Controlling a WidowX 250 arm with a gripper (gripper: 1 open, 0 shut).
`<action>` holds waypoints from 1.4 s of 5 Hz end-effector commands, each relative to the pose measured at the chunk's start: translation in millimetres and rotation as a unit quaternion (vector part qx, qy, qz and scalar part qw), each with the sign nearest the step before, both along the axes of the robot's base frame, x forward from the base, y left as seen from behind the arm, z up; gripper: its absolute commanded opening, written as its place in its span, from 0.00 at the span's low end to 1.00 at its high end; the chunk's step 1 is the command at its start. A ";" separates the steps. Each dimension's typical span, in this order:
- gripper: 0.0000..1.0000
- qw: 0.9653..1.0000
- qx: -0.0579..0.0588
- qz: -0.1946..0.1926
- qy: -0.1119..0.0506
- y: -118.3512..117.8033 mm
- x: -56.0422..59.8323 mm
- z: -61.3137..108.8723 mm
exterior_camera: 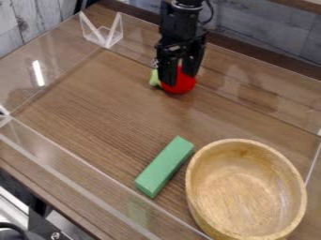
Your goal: Move the red fruit to the left
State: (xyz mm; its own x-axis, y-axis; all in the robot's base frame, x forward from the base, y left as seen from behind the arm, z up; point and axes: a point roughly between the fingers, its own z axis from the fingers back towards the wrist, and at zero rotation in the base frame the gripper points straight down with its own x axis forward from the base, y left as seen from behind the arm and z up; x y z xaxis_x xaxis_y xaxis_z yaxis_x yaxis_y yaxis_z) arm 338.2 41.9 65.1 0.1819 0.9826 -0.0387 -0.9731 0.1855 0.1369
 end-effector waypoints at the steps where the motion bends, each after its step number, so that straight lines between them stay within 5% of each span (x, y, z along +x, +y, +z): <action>1: 0.00 0.998 0.011 0.024 -0.049 5.8 3.7 35.3; 4: 0.00 0.999 0.016 0.026 -0.045 -7.1 14.5 30.2; 5: 1.00 0.999 0.021 0.028 -0.039 -12.7 10.7 20.3; 6: 1.00 0.999 0.030 0.029 -0.033 -17.6 5.4 6.9; 7: 0.00 0.999 0.030 0.014 -0.031 -13.8 8.4 4.4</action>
State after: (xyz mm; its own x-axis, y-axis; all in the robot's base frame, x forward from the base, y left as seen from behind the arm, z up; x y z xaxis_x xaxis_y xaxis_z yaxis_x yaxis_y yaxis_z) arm 338.4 24.8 51.2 0.1501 0.9886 0.0130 -0.9786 0.1467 0.1443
